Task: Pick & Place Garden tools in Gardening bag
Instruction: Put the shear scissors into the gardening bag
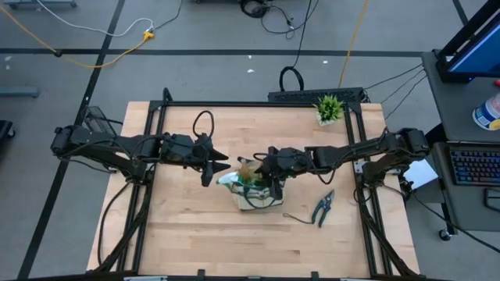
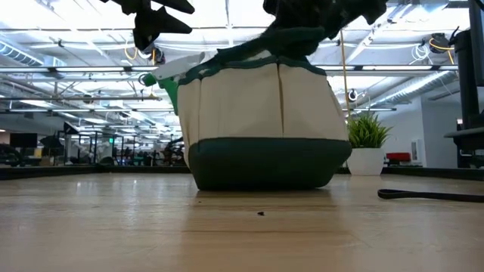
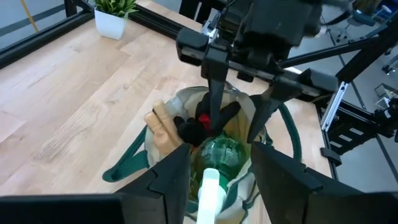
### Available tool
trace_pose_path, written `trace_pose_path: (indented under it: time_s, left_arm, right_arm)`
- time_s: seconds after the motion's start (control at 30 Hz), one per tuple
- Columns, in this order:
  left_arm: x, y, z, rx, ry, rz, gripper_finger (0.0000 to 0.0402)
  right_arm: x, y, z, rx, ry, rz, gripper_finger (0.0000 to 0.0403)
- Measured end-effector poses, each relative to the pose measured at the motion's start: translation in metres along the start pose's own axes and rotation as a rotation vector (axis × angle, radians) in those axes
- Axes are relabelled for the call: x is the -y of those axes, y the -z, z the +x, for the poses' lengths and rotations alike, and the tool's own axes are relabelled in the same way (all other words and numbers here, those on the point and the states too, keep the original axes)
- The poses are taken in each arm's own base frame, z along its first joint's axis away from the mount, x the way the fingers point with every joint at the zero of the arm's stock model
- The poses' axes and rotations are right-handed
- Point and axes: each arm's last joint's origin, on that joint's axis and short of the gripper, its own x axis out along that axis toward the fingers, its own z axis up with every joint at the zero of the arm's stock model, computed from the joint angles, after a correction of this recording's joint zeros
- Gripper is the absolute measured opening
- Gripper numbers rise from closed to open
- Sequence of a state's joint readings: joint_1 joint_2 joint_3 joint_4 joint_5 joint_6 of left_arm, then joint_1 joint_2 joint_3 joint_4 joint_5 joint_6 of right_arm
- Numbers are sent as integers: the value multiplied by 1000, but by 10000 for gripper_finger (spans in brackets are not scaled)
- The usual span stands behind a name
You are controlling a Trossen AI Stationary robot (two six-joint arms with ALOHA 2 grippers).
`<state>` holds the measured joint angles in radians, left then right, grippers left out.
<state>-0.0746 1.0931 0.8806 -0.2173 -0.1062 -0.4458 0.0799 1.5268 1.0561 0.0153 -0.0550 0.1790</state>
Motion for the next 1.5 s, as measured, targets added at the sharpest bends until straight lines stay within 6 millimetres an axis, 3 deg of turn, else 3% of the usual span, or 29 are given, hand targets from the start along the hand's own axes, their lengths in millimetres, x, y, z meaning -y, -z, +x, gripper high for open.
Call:
trace_pose_path:
  time_s: [0.57,0.93,1.27,1.5]
  left_arm:
    - [0,0,0,0,1,0,175]
    - [6,3,-1,-10,25,34,175]
    - [13,6,-2,-20,53,50,175]
    - [17,8,-2,-26,67,56,175]
  right_arm:
    - [-37,17,-1,-114,-74,-14,192]
    - [-70,43,-1,-158,-29,42,192]
    - [-74,55,-1,-175,-6,87,192]
    - [-77,49,-1,-99,-18,75,192]
